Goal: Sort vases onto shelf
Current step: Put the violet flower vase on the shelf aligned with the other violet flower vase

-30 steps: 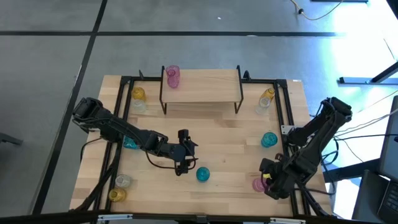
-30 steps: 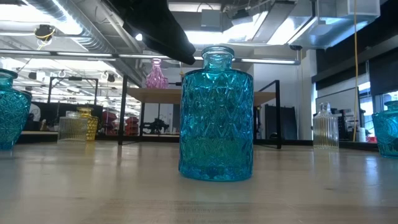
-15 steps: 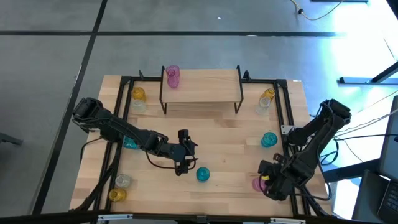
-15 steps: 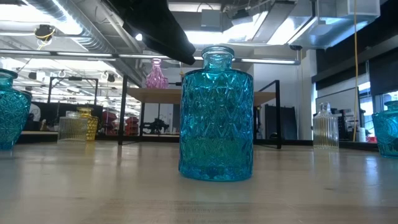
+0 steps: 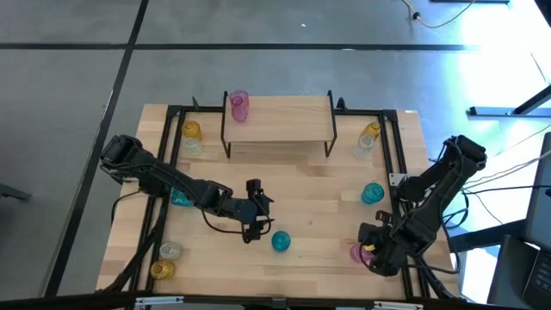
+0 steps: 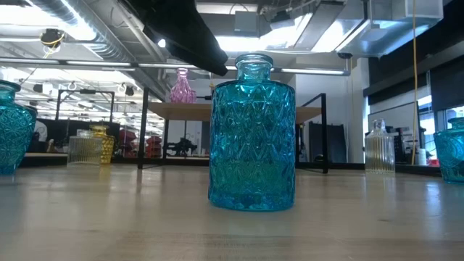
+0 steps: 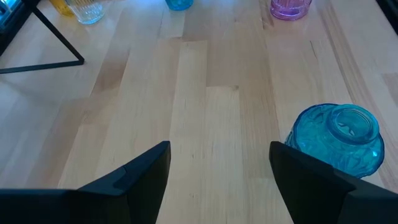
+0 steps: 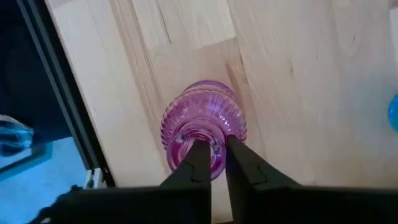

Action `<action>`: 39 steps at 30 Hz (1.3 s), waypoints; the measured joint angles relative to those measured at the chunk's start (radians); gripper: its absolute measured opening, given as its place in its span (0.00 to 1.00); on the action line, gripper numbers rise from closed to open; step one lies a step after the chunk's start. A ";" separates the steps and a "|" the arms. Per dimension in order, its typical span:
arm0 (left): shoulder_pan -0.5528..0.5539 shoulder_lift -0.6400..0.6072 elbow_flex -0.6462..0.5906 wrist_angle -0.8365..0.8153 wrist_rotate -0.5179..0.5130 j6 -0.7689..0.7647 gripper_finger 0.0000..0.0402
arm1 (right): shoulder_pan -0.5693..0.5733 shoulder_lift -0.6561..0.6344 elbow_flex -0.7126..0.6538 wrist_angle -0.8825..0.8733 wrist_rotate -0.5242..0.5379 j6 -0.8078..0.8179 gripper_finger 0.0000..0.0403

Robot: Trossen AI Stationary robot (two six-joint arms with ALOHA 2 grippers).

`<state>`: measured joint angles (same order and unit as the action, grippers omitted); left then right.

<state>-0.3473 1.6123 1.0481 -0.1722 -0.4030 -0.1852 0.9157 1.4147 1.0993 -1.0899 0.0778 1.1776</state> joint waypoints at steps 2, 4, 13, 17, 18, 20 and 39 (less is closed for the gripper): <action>0.000 0.000 0.000 0.000 0.000 0.000 0.67 | 0.000 -0.002 0.001 0.001 0.006 -0.021 0.03; -0.001 0.000 0.000 0.000 0.000 0.000 0.67 | 0.000 0.000 0.015 -0.014 0.020 -0.052 0.01; -0.014 0.000 0.000 0.000 0.008 -0.018 0.67 | -0.062 0.004 0.119 -0.065 0.156 -0.220 0.01; -0.015 0.000 0.000 -0.004 0.029 -0.018 0.67 | -0.144 0.003 0.131 -0.069 0.182 -0.336 0.01; -0.014 0.000 0.000 -0.009 0.029 -0.018 0.67 | -0.173 0.003 0.131 -0.068 0.183 -0.371 0.01; -0.014 0.000 0.000 -0.024 0.029 -0.013 0.67 | -0.235 0.004 0.131 -0.063 0.184 -0.437 0.01; -0.007 0.000 -0.025 -0.048 0.019 0.039 0.67 | -0.843 0.024 0.133 0.158 -0.075 -1.054 0.02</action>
<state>-0.3548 1.6123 1.0229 -0.2202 -0.3836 -0.1461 0.0725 1.4382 1.2324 -0.9324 0.0031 0.1236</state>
